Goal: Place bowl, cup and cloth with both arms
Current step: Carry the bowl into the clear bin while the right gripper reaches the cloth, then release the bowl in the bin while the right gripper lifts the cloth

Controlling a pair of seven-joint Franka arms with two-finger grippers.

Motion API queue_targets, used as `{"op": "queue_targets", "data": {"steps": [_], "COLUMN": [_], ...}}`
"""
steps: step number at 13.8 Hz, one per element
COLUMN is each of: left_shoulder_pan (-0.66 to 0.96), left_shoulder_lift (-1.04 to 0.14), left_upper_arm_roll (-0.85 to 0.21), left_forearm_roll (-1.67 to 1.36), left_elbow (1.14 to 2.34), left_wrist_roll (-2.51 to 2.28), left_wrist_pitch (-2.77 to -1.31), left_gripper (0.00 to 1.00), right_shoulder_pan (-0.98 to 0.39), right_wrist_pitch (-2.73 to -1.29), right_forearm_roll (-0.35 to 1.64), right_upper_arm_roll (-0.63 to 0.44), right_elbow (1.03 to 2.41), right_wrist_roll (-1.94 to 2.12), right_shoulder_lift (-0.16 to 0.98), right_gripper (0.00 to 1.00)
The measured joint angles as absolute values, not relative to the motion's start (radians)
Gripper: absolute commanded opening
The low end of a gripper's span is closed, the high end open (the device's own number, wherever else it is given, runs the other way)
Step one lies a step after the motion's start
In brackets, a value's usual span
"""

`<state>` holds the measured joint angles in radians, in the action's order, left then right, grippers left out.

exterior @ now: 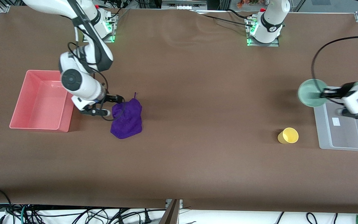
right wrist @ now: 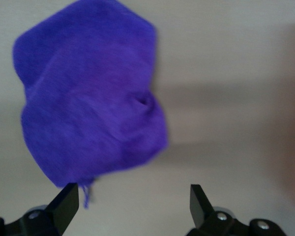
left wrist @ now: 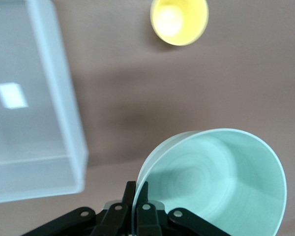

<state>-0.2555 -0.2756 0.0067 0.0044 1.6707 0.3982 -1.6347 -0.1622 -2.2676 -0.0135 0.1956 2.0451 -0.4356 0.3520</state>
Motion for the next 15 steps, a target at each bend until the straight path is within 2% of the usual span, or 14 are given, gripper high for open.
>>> {"op": "queue_targets", "data": {"steps": [4,7,8,10,11,12,15], "left_shoulder_pan": [-0.390,-0.477,-0.498,-0.513,-0.519,-0.527,-0.540], "left_shoulder_lift": [-0.456,-0.607,-0.645,-0.701,-0.722,-0.739,-0.778], "left_upper_arm_roll": [0.013,0.014,0.013,0.012,0.012,0.012,0.012], "left_forearm_roll": [0.071,0.087,0.087,0.087,0.087,0.087,0.087], "left_elbow": [1.471,1.369,1.361,1.357,1.356,1.355,1.355], "left_wrist_roll": [0.621,0.763,0.785,0.802,0.806,0.810,0.816], "left_wrist_pitch": [-1.660,-1.765,-1.811,-1.897,-1.924,-1.940,-1.981], "left_gripper": [0.00,0.00,0.00,0.00,0.00,0.00,0.00], "right_shoulder_pan": [-0.185,-0.198,-0.206,-0.222,-0.224,-0.224,-0.224], "right_wrist_pitch": [-2.426,-2.505,-2.529,-2.567,-2.574,-2.574,-2.574], "right_forearm_roll": [-0.013,-0.013,-0.013,-0.013,-0.014,-0.013,-0.013], "right_upper_arm_roll": [0.195,0.196,0.196,0.196,0.195,0.194,0.194], "right_elbow": [2.039,2.036,2.035,2.034,2.033,2.031,2.024], "right_wrist_roll": [-0.440,-0.441,-0.443,-0.450,-0.452,-0.452,-0.451], "right_shoulder_lift": [0.450,0.502,0.518,0.547,0.553,0.554,0.555], "right_gripper": [1.00,1.00,0.88,0.24,0.04,0.00,0.00]}}
